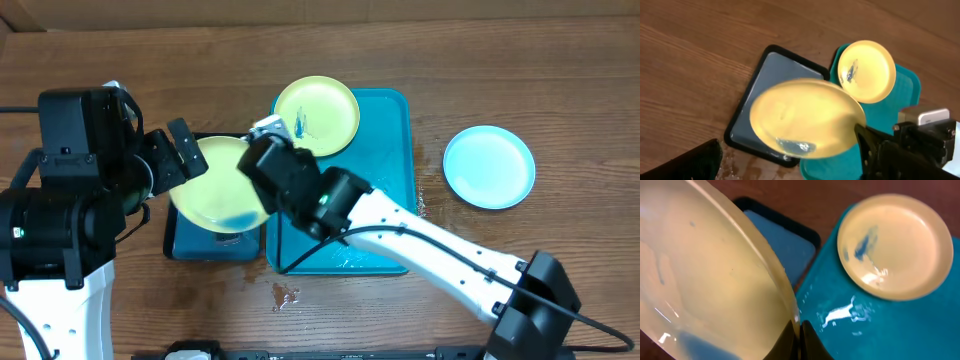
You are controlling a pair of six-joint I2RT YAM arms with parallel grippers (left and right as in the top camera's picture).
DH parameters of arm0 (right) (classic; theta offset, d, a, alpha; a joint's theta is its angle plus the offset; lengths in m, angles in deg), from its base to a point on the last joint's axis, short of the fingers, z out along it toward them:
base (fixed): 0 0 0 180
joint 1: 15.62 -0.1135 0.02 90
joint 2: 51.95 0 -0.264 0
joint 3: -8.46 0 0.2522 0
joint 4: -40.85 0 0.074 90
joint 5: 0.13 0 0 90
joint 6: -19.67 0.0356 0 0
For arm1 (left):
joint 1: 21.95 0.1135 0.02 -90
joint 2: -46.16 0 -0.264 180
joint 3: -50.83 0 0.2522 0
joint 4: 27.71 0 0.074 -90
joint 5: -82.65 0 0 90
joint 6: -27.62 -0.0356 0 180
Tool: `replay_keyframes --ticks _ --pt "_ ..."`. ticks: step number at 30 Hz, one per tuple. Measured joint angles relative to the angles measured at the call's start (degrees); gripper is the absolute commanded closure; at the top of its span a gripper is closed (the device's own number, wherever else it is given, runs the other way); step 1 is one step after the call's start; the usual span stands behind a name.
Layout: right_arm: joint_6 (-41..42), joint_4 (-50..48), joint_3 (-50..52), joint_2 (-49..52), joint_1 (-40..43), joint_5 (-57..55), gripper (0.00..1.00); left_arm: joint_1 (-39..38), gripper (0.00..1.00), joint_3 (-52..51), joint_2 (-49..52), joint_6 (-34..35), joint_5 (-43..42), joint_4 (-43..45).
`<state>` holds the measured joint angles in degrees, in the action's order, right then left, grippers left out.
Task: Clean dirty plates on tray and stack at the side
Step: 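Lift the scrubbed yellow plate off the teal tray with the right gripper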
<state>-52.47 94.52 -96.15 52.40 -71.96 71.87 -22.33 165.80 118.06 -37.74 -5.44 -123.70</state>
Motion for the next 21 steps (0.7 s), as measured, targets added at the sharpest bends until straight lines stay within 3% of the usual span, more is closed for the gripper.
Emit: replay_keyframes --ticks 14,21 --pt "-10.7 -8.8 0.0 2.6 -0.7 -7.8 0.96 0.0 0.00 0.0 0.0 -0.9 0.0 -1.0" --pt "-18.7 -15.6 0.0 2.6 -4.5 -17.2 0.96 0.0 0.00 0.0 0.0 -0.9 0.0 -0.6"
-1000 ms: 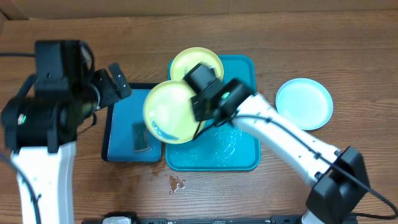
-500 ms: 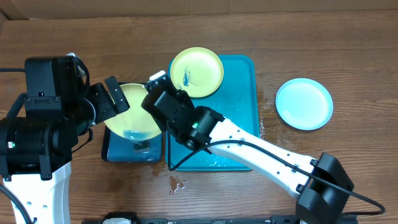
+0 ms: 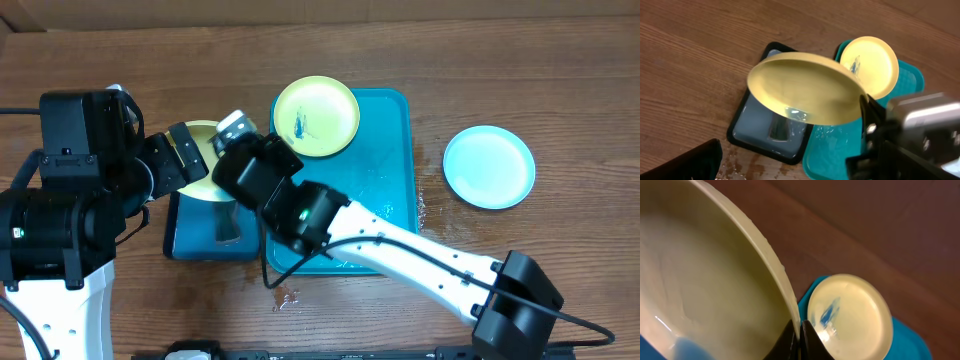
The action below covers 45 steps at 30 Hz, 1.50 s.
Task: Clean dirty plates on tray and stack at the side
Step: 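Lift the scrubbed yellow plate off the teal tray with the right gripper, then carry the yellow plate right and set it on the white plate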
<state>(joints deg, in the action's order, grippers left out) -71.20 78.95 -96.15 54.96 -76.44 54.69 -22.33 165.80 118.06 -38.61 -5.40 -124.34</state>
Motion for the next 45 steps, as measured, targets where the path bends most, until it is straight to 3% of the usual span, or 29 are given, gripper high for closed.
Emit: replay_keyframes --ticks 12,27,45 --pt "-10.1 -2.2 0.0 0.5 -6.9 -15.1 0.96 0.1 0.00 0.0 -0.6 -0.2 0.7 0.7" --pt "-11.5 -2.2 0.0 0.5 -7.9 -22.3 0.96 0.1 0.00 0.1 -0.7 -0.2 0.8 0.9" --pt "-9.5 -1.8 0.0 0.5 -7.2 -23.5 0.96 0.1 0.00 0.1 -0.7 -0.2 1.3 0.3"
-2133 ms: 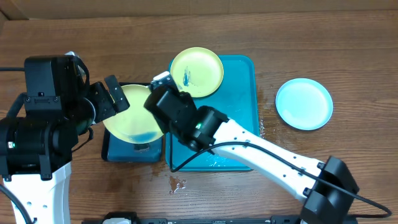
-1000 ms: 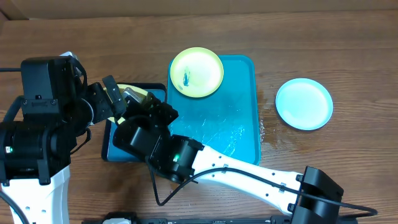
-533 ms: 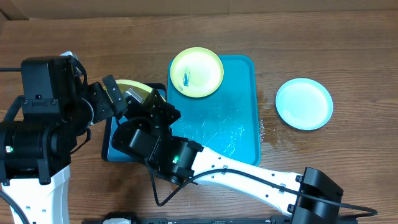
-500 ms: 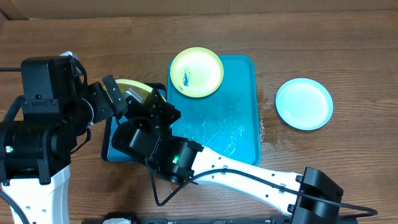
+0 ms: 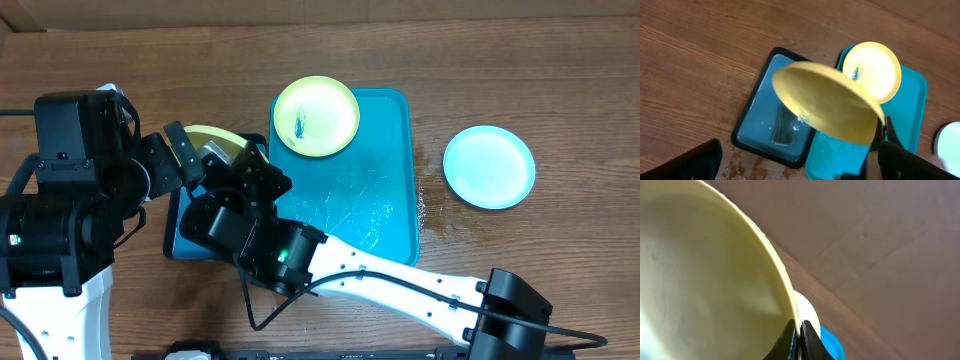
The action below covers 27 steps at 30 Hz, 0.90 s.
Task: Clean dirty plates on tray and stack at the side
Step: 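Carry the yellow plate right and set it on the white plate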
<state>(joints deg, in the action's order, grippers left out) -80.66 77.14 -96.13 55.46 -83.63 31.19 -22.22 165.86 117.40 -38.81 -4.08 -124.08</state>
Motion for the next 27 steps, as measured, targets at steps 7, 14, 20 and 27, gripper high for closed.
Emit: replay_keyframes --ticks 7,14,20,27 --pt "11.4 5.3 0.0 0.0 7.8 8.1 0.96 0.0 0.00 0.0 0.0 0.0 0.0 -0.3" --pt "24.8 13.8 -0.1 -1.6 24.5 34.1 0.96 0.0 0.00 0.0 0.0 0.0 0.0 -0.3" --pt "32.8 23.0 -0.3 -11.2 48.2 61.6 0.96 0.0 0.00 0.0 0.0 0.0 0.0 -0.3" --pt "35.0 42.6 0.2 -13.9 79.9 69.7 0.96 0.0 0.00 0.0 0.0 0.0 0.0 -0.4"
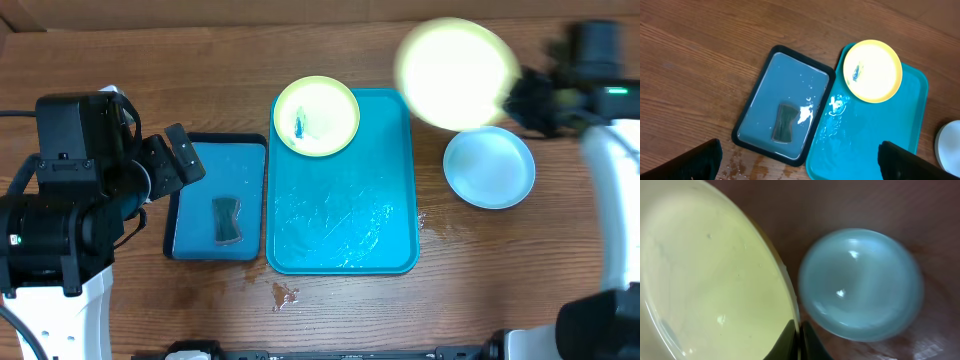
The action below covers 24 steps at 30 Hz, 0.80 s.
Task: Clean dirty plates on tray and stack at the side
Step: 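Carry the yellow plate right and set it on the white plate, then grasp the remaining yellow plate rim with the right gripper and slide it down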
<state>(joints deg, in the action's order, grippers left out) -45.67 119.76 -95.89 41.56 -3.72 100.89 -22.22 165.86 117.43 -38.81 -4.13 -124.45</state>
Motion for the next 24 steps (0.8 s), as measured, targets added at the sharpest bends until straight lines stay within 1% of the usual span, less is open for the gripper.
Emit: replay_keyframes --ticks 2,6,7,8,9,10,11,13,17,21,24 --pt "-0.7 2.6 3.0 1.5 6.3 0.2 0.96 0.0 0.00 0.0 0.0 0.0 0.0 0.0" --pt "-2.1 3.0 12.2 4.6 13.1 0.3 0.96 0.0 0.00 0.0 0.0 0.0 0.0 0.0" --pt "-2.3 1.9 14.9 5.1 14.0 0.4 0.89 0.0 0.00 0.0 0.0 0.0 0.0 0.0" --pt "-2.4 0.9 17.5 5.5 14.6 0.5 0.70 0.0 0.00 0.0 0.0 0.0 0.0 0.0" --pt "-2.6 -0.5 19.8 5.8 14.8 0.7 0.57 0.0 0.00 0.0 0.0 0.0 0.0 0.1" --pt "-2.9 -1.3 21.2 5.9 14.8 0.8 0.51 0.0 0.00 0.0 0.0 0.0 0.0 0.1" --pt "-3.4 -2.0 22.0 5.9 14.5 1.1 0.47 0.0 0.00 0.0 0.0 0.0 0.0 0.1" --pt "-4.3 -3.0 21.8 5.9 13.7 2.4 0.46 0.0 0.00 0.0 0.0 0.0 0.0 0.1" --pt "-7.3 -4.9 18.0 5.4 9.2 6.8 0.48 0.0 0.00 0.0 0.4 -0.1 0.0 0.2" --pt "-9.5 -9.0 9.8 3.9 -0.3 9.7 0.48 0.0 0.00 0.0 0.9 -0.9 -0.3 0.2" --pt "-10.8 -17.5 6.1 2.5 -9.6 10.0 0.48 0.0 0.00 0.0 1.2 -1.4 -0.9 0.2"
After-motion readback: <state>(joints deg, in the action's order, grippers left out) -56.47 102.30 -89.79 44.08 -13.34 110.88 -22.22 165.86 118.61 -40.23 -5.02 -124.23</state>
